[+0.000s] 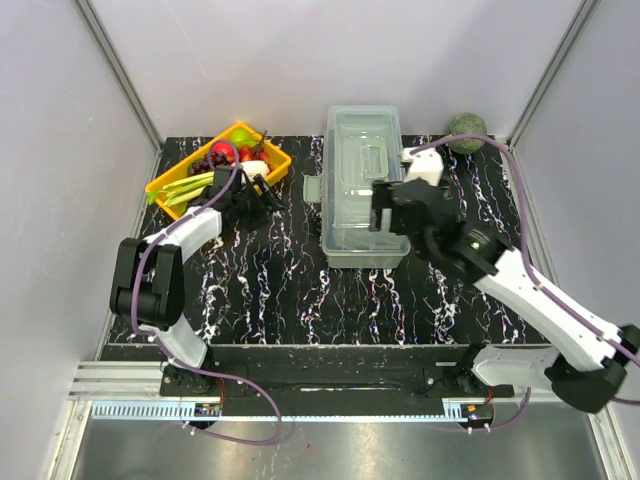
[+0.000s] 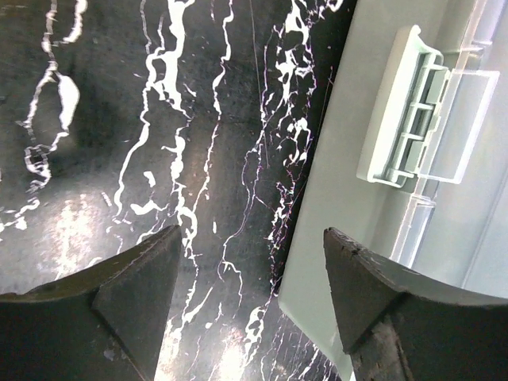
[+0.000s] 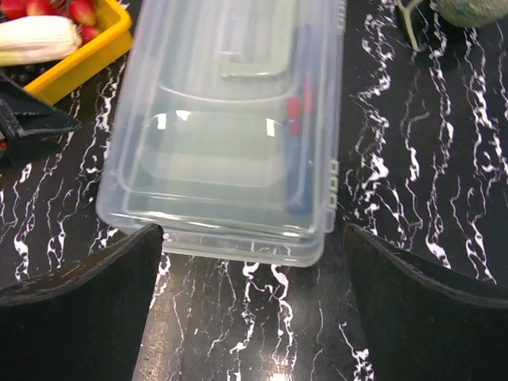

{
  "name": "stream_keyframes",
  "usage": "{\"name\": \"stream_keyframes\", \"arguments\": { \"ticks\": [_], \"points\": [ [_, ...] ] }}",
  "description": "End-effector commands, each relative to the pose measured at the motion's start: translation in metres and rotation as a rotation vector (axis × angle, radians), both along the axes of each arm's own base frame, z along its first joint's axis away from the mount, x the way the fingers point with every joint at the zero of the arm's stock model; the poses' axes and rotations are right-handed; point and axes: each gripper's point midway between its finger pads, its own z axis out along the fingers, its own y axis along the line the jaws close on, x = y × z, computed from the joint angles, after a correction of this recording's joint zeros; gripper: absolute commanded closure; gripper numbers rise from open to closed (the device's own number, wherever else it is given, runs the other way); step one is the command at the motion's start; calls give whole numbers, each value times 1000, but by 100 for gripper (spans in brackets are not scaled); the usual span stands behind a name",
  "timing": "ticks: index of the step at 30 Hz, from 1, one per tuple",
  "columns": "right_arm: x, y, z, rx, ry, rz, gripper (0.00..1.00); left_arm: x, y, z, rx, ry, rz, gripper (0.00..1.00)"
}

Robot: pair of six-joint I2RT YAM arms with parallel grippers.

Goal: Pack the tool kit

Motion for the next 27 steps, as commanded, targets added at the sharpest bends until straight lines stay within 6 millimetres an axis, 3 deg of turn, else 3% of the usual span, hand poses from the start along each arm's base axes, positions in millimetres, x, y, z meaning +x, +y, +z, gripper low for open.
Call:
{"name": "stream_keyframes", "arguments": {
  "ticks": [1, 9, 13, 21, 27],
  "points": [
    [-4, -29, -19, 92, 46, -42, 0, 18, -20, 13, -98, -71, -47, 27],
    [2, -56, -34, 136, 111, -148, 3, 41, -23, -21, -132, 14, 39, 40],
    [13, -63, -46, 203, 149, -185, 7, 55, -36, -25, -183, 8, 16, 43],
    [35, -37, -55, 432, 136, -54, 5, 67, -60, -30, -272, -20, -55, 43],
    [47, -26, -62, 495, 157, -5, 3, 77, -82, -21, -378, -52, -80, 41]
  ]
}}
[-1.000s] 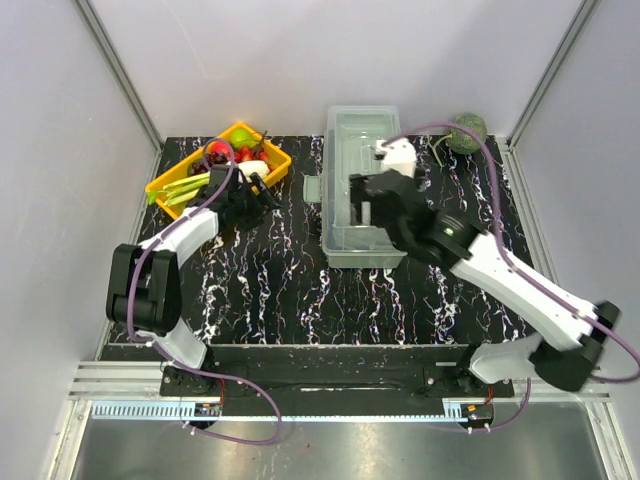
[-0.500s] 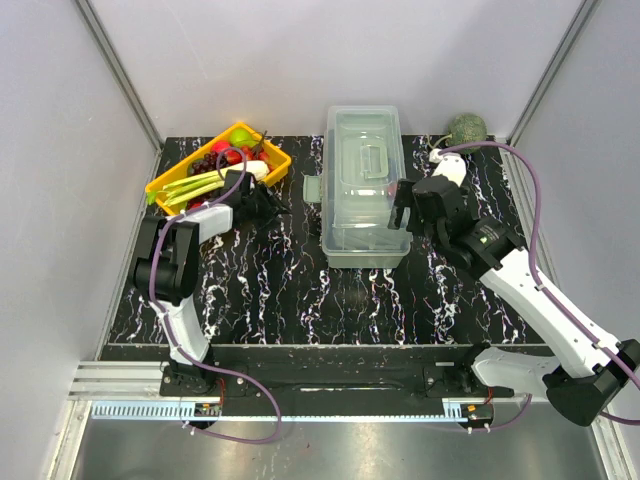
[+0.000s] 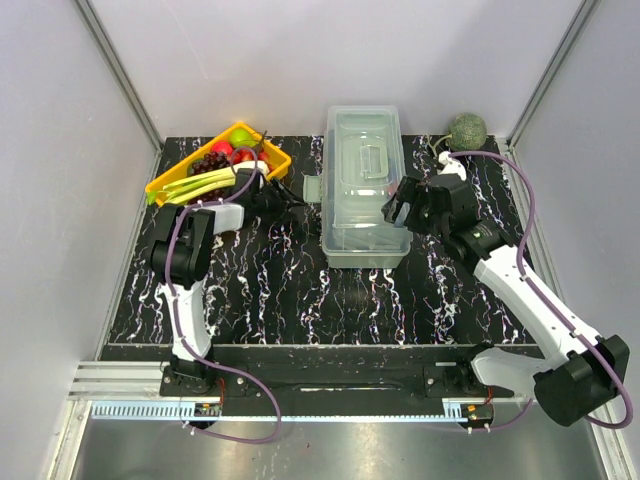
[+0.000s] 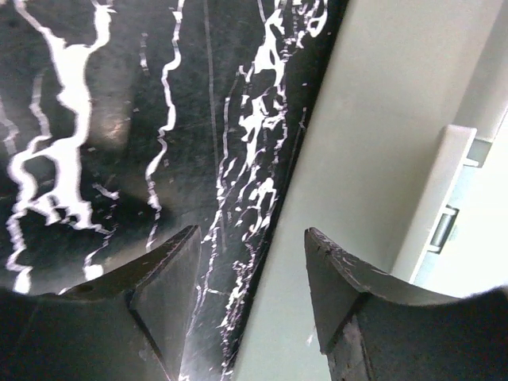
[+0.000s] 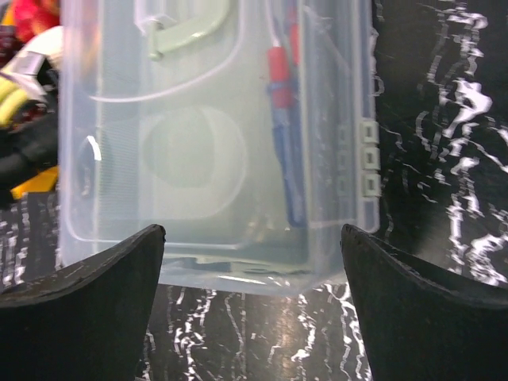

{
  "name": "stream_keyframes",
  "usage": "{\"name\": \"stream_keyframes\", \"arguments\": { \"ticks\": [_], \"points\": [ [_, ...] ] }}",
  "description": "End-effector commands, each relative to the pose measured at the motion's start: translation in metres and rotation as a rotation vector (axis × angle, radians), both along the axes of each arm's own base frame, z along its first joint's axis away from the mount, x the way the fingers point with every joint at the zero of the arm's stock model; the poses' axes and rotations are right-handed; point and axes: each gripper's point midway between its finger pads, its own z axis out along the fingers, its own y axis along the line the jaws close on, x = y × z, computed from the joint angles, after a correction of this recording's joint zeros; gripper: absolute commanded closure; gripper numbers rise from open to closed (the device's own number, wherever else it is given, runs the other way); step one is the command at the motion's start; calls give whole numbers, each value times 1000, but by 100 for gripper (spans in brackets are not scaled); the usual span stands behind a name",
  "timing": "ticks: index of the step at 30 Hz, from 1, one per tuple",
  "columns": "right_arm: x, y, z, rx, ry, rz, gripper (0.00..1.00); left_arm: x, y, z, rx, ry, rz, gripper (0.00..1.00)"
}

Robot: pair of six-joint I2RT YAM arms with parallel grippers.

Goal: Pack the tool kit

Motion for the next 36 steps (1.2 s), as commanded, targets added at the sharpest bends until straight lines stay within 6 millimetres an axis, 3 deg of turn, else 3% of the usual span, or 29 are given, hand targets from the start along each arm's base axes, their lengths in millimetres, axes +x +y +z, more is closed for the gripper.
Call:
{"name": "stream_keyframes", "arguments": {
  "ticks": [1, 13, 20, 24, 33, 36],
  "points": [
    [16, 24, 24, 150, -80, 71, 3, 25, -27, 42, -142, -128, -33, 41],
    [20, 19, 11, 134, -48, 38, 7, 31, -46, 88, -325, -283, -14, 41],
    [20, 15, 6, 112, -39, 22, 9, 34, -56, 77, -333, -276, 49, 41],
    [20, 13, 1, 101, -32, 17, 10, 34, -64, 86, -445, -321, 94, 39],
    [21, 13, 3, 87, -36, 26, 11, 23, -75, 108, -640, -391, 204, 17],
    [21, 13, 2, 87, -31, 26, 11, 19, -67, 119, -737, -391, 269, 14]
  ]
}}
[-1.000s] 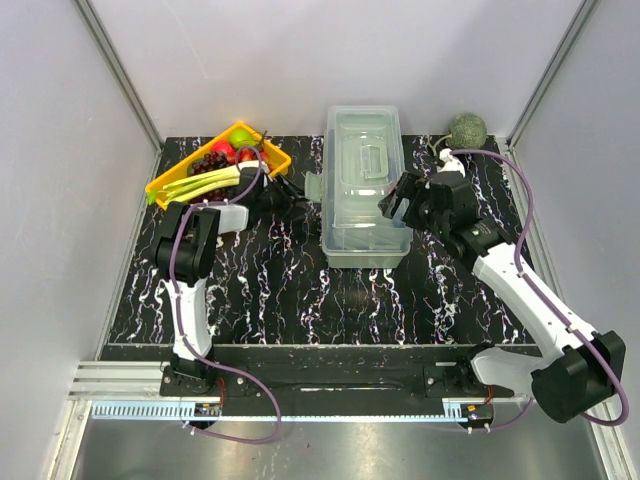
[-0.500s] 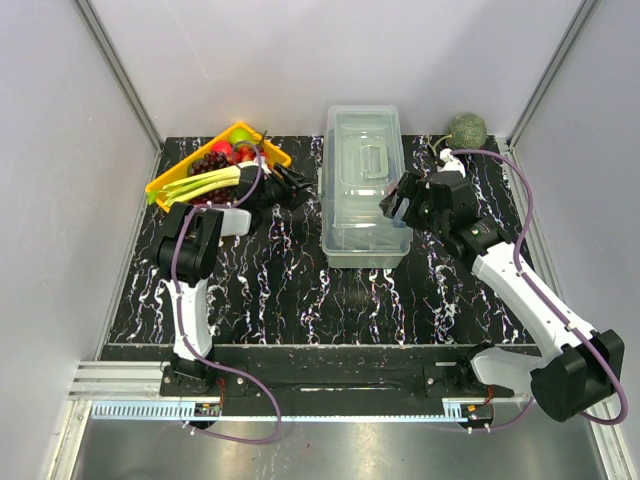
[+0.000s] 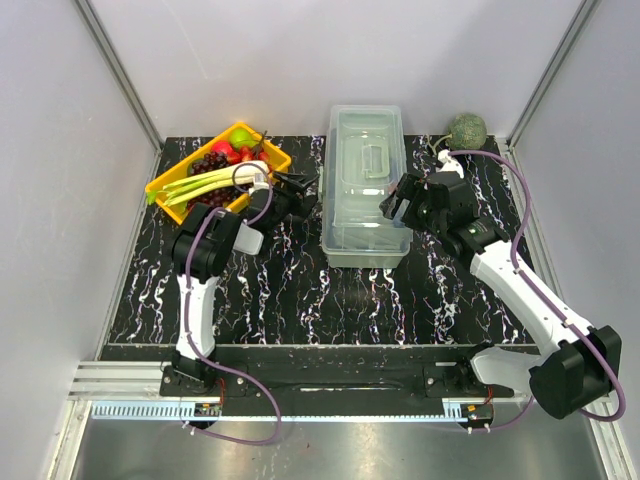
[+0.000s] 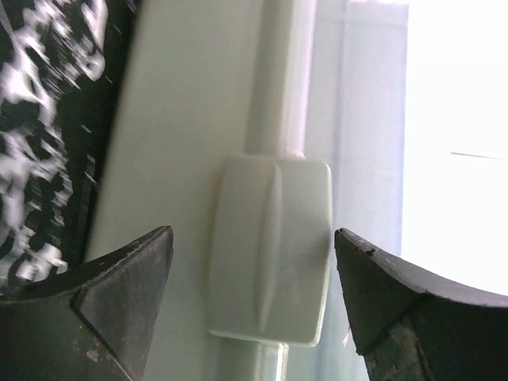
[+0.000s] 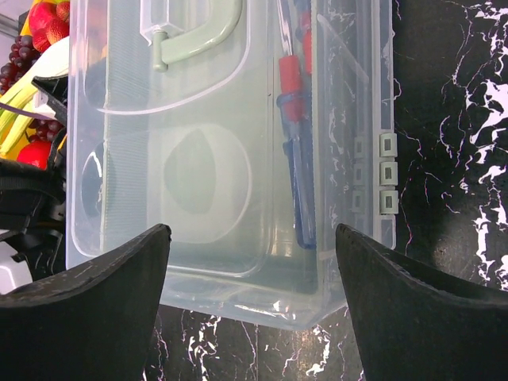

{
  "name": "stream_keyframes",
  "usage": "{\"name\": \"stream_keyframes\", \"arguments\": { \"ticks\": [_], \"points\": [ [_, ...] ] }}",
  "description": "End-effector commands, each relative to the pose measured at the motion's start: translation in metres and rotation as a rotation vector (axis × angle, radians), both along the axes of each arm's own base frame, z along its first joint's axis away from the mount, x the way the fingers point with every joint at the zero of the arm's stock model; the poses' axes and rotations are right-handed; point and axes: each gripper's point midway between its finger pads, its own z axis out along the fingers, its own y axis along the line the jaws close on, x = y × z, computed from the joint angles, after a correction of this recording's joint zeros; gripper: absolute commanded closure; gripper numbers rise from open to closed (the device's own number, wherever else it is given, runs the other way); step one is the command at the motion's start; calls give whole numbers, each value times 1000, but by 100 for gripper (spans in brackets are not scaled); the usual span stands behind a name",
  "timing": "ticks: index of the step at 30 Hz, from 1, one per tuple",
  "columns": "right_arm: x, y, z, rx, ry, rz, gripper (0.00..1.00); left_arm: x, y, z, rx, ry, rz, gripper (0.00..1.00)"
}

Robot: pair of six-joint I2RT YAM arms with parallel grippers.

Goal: Pack the tool kit

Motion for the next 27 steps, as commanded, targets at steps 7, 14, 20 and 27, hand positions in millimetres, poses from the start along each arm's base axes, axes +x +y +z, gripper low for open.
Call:
{"name": "stream_keyframes", "arguments": {
  "ticks": [7, 14, 20, 27],
  "points": [
    [4, 1, 8, 2, -25, 4, 11, -21, -5, 75, -349, -161, 45, 14],
    [4, 1, 6, 3, -17, 4, 12, -26, 2, 83, -325, -204, 71, 14],
    [2, -1, 7, -6, -15, -2, 12, -31, 3, 102, -307, -291, 64, 16],
    [1, -4, 7, -13, -13, -10, 12, -37, 2, 135, -285, -423, 40, 19]
  ]
}}
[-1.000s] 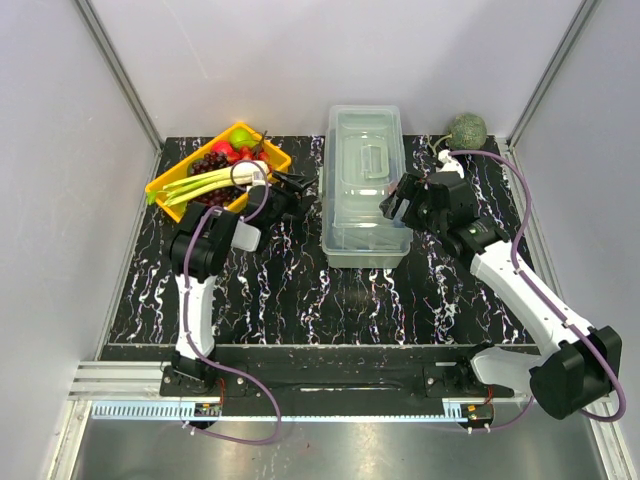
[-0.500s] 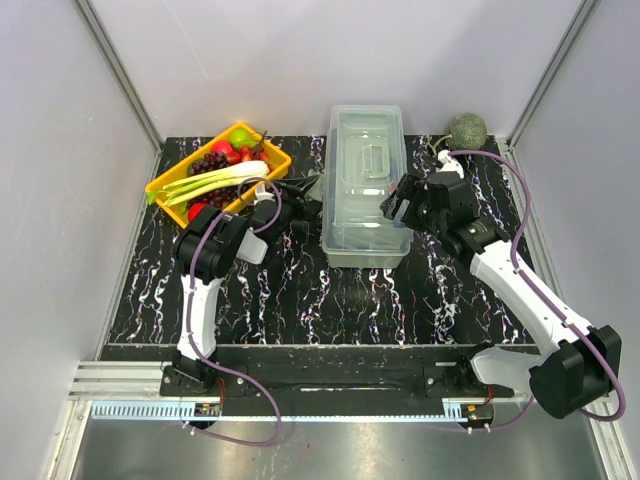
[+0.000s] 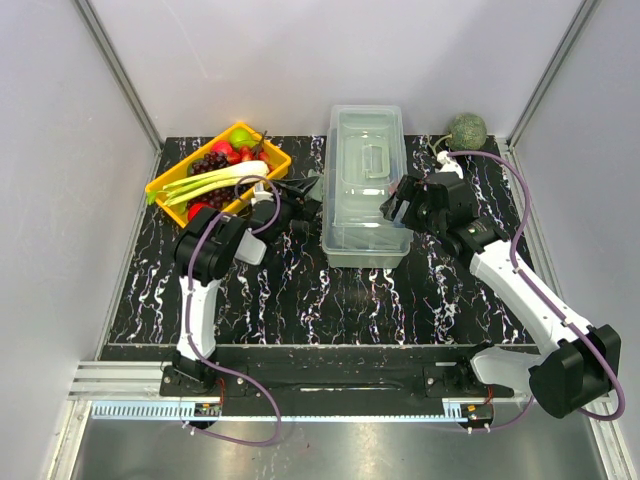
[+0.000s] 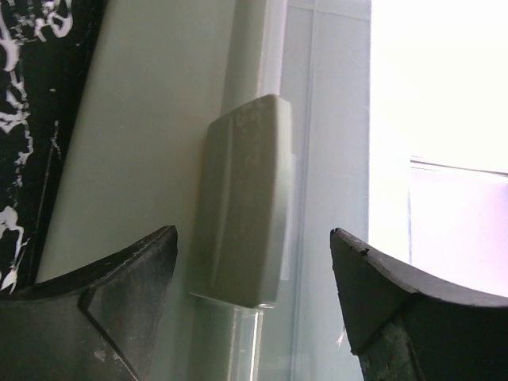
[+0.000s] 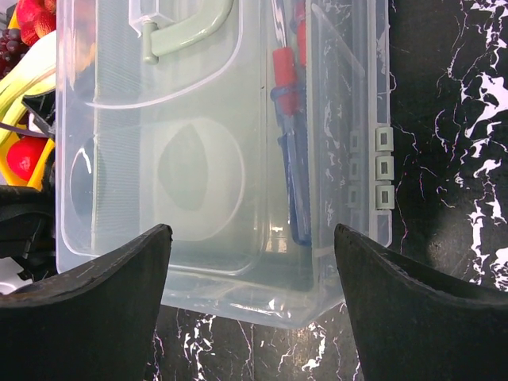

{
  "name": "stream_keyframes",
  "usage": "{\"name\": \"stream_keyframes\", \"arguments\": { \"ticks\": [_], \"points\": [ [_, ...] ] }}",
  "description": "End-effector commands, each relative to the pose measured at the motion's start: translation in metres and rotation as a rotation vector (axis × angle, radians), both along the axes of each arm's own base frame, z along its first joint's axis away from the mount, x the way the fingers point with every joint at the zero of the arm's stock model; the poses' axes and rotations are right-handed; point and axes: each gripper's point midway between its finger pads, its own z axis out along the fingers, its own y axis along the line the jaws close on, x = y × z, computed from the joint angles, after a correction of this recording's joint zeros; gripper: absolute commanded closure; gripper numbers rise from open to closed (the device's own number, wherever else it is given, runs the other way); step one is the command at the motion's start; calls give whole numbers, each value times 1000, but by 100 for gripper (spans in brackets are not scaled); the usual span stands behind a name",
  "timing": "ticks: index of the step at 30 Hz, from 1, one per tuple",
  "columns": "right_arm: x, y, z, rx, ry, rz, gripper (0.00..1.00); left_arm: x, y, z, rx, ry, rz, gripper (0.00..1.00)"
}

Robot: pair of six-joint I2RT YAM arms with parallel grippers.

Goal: Pack the tool kit

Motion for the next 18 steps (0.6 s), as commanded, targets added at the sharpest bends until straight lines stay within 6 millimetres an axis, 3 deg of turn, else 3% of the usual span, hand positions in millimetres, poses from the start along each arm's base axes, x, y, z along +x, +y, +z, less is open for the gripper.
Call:
{"name": "stream_keyframes", "arguments": {
  "ticks": [1, 6, 18],
  "points": [
    [2, -2, 11, -1, -26, -8, 12, -17, 7, 126, -107, -436, 7, 20],
    [2, -3, 12, -2, -30, -12, 13, -24, 4, 147, -85, -512, -18, 21],
    [1, -5, 7, -13, -14, -21, 13, -33, 3, 161, -1, -562, -26, 26]
  ]
}}
